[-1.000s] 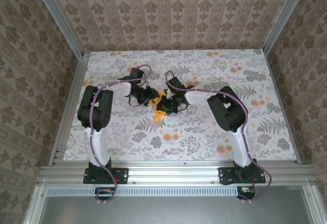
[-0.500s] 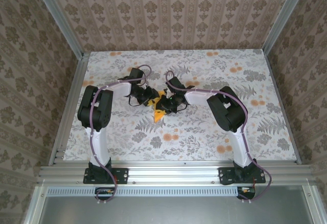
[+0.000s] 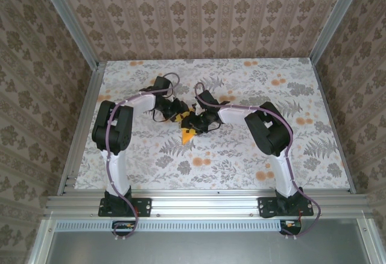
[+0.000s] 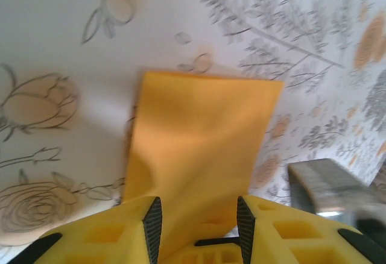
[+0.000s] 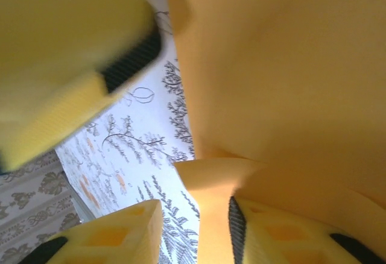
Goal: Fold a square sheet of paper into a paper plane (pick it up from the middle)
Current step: Third fold the triangle at the center of the table.
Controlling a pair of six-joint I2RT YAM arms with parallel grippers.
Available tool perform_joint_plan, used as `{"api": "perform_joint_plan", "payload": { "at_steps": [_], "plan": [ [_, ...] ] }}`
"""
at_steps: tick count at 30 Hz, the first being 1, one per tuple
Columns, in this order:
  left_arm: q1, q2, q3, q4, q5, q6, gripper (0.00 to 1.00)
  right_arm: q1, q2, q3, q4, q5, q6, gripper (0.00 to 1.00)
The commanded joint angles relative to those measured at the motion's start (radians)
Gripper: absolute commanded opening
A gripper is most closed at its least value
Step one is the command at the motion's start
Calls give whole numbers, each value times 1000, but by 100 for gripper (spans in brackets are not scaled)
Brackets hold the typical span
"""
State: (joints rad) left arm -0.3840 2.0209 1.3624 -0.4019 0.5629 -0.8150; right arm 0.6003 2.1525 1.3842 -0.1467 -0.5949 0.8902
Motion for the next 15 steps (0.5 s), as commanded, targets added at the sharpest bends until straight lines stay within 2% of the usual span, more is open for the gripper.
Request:
{"api": "perform_joint_plan", "payload": {
  "at_steps": [1, 3, 5, 7, 15],
  "plan": [
    [13, -37, 46, -39, -20, 8, 40, 0, 22, -53, -74, 64, -13, 29],
    [17, -62, 31, -37, -28, 5, 40, -2, 20, -61, -76, 74, -15, 18],
    [19, -93, -5, -29, -38, 1, 40, -2, 20, -62, -95, 90, -21, 13],
    [19, -128, -57, -11, -39, -9, 40, -2, 21, -63, -108, 102, -25, 11],
    [-21, -280, -284, 43, -5, -22, 26, -1, 18, -62, -154, 146, -44, 9]
  ]
}}
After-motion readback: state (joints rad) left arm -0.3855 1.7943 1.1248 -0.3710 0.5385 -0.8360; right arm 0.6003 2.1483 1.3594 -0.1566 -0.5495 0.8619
